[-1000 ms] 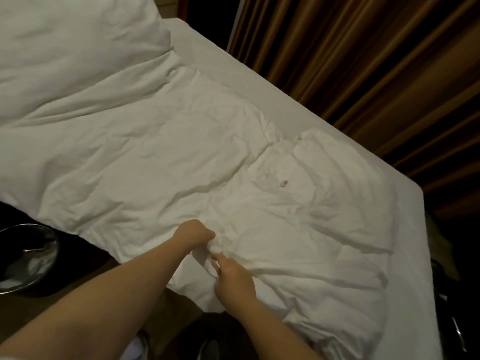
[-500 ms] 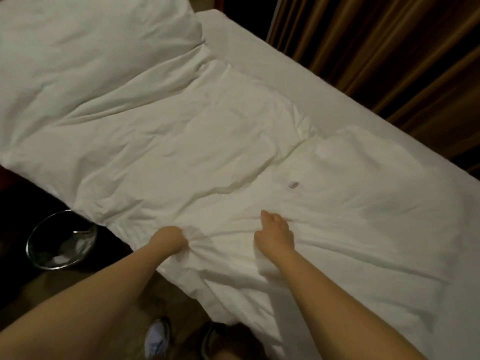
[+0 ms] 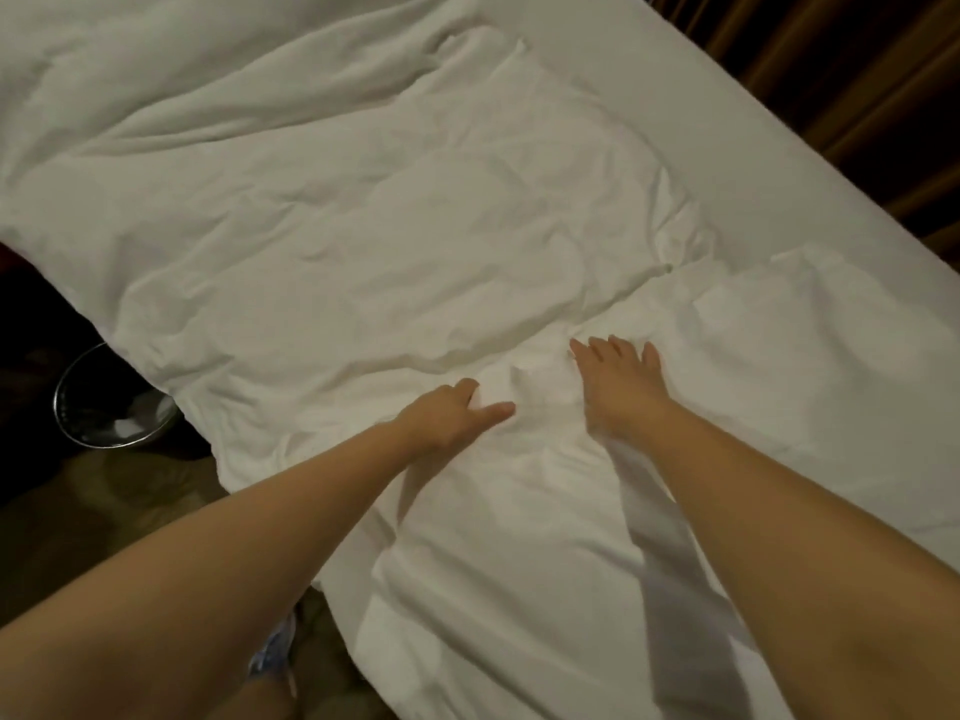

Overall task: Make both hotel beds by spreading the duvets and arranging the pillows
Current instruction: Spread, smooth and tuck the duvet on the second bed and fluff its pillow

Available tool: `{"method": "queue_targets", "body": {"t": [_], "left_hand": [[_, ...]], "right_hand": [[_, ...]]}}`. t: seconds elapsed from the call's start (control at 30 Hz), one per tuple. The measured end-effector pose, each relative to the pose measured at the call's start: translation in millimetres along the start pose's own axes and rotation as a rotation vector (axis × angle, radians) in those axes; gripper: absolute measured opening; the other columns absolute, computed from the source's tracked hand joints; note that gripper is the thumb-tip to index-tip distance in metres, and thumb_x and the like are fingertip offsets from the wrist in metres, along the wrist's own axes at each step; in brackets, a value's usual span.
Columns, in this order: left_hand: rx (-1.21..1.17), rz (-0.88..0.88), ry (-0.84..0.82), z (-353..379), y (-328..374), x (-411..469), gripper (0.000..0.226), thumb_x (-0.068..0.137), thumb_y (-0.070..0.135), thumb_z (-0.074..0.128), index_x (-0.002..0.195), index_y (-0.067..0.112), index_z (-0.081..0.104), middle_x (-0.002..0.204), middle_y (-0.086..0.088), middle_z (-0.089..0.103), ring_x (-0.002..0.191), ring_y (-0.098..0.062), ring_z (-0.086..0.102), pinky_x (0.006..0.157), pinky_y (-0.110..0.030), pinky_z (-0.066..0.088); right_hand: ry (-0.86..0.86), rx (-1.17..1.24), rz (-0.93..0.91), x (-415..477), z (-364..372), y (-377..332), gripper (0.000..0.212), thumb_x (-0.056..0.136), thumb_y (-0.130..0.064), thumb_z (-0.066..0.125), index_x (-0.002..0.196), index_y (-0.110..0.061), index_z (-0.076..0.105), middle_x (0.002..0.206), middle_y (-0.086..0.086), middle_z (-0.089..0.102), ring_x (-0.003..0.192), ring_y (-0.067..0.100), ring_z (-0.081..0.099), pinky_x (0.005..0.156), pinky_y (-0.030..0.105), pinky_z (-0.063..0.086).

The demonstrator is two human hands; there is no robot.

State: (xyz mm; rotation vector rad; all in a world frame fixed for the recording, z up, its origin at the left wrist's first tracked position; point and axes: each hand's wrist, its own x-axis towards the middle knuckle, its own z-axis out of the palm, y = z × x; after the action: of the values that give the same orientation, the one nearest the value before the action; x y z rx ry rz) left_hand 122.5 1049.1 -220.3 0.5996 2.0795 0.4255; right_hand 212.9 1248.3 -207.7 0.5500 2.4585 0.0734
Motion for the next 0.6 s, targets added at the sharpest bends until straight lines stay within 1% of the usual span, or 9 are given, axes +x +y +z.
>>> {"method": "queue_targets", "body": {"t": [0.03,0.1,0.17,0.27,0.3,0.37,0.47,0.53,0.6], "left_hand": [[0.065,-0.012,0.011,5.0,1.7,2.2,0.071,0.087,0.067,0.042,0.132,0.014,0.041,0.129,-0.009,0.054,0.115,-0.030,0.052,0.087,-0.036,0.041],[0.122,0.034,0.086,7.8,5.2,1.5,0.052,0.088,0.062,0.046,0.109,0.015,0.049,0.106,-0.005,0.060,0.103,-0.028,0.056,0.075,-0.033,0.040],[0.160,0.112,0.192,0.3,2.9,-6.9,0.035,0.091,0.055,0.046,0.089,0.020,0.044,0.090,-0.003,0.058,0.095,-0.028,0.057,0.068,-0.032,0.037],[0.362,0.127,0.448,-16.3,-31.2,-20.6,0.036,0.094,0.056,0.038,0.093,0.024,0.054,0.092,-0.003,0.065,0.091,-0.027,0.060,0.067,-0.033,0.040],[0.430,0.068,0.459,-21.7,-49.1,-25.3,0.038,0.095,0.055,0.035,0.096,0.024,0.057,0.090,-0.004,0.065,0.091,-0.027,0.061,0.068,-0.032,0.042],[0.502,-0.067,0.329,-24.3,-75.5,-25.3,0.040,0.095,0.054,0.033,0.096,0.021,0.055,0.085,-0.002,0.062,0.090,-0.025,0.061,0.071,-0.032,0.046],[0.448,-0.128,0.083,-16.8,-76.7,0.6,0.041,0.092,0.054,0.045,0.116,0.021,0.052,0.112,-0.005,0.057,0.107,-0.024,0.055,0.083,-0.034,0.044],[0.276,-0.056,0.076,-10.4,-55.6,21.8,0.064,0.086,0.054,0.056,0.139,0.024,0.038,0.137,-0.006,0.045,0.125,-0.026,0.044,0.100,-0.039,0.039],[0.078,0.004,0.052,-7.6,-29.3,35.2,0.083,0.082,0.058,0.059,0.148,0.023,0.023,0.148,-0.004,0.037,0.132,-0.025,0.040,0.107,-0.037,0.034]], "right_hand": [[-0.009,-0.034,-0.034,9.0,-2.2,3.0,0.098,0.074,-0.026,0.070,0.150,-0.025,0.008,0.154,-0.001,0.020,0.145,0.024,0.009,0.116,0.054,0.004],[-0.050,-0.104,-0.096,24.3,-7.4,5.4,0.097,0.069,-0.031,0.073,0.147,-0.028,0.017,0.148,-0.002,0.030,0.142,0.022,0.019,0.115,0.055,0.004],[-0.067,-0.116,-0.143,32.9,-10.9,6.0,0.089,0.072,-0.029,0.069,0.147,-0.030,0.020,0.148,-0.002,0.032,0.141,0.022,0.022,0.115,0.055,0.001],[0.055,-0.098,-0.216,38.9,-16.3,9.5,0.073,0.088,-0.033,0.054,0.150,-0.028,0.015,0.154,-0.001,0.025,0.145,0.022,0.013,0.115,0.054,-0.001],[0.105,-0.122,-0.241,42.8,-19.4,10.7,0.069,0.091,-0.036,0.050,0.150,-0.028,0.015,0.155,-0.001,0.023,0.146,0.021,0.011,0.115,0.054,-0.001],[0.088,-0.199,-0.262,52.5,-26.4,12.6,0.073,0.090,-0.035,0.051,0.151,-0.028,0.013,0.157,-0.002,0.020,0.147,0.021,0.007,0.114,0.055,-0.002],[-0.085,-0.351,-0.263,68.5,-25.6,14.0,0.090,0.080,-0.036,0.064,0.152,-0.028,0.010,0.159,-0.002,0.013,0.147,0.021,0.003,0.114,0.056,-0.004],[-0.138,-0.446,-0.260,77.9,-13.7,22.5,0.089,0.081,-0.044,0.064,0.151,-0.028,0.012,0.159,0.000,0.012,0.147,0.021,0.005,0.114,0.056,-0.001],[-0.173,-0.500,-0.235,82.6,-7.5,30.1,0.083,0.080,-0.047,0.063,0.148,-0.027,0.021,0.154,0.002,0.025,0.143,0.022,0.021,0.115,0.054,0.006]]}}
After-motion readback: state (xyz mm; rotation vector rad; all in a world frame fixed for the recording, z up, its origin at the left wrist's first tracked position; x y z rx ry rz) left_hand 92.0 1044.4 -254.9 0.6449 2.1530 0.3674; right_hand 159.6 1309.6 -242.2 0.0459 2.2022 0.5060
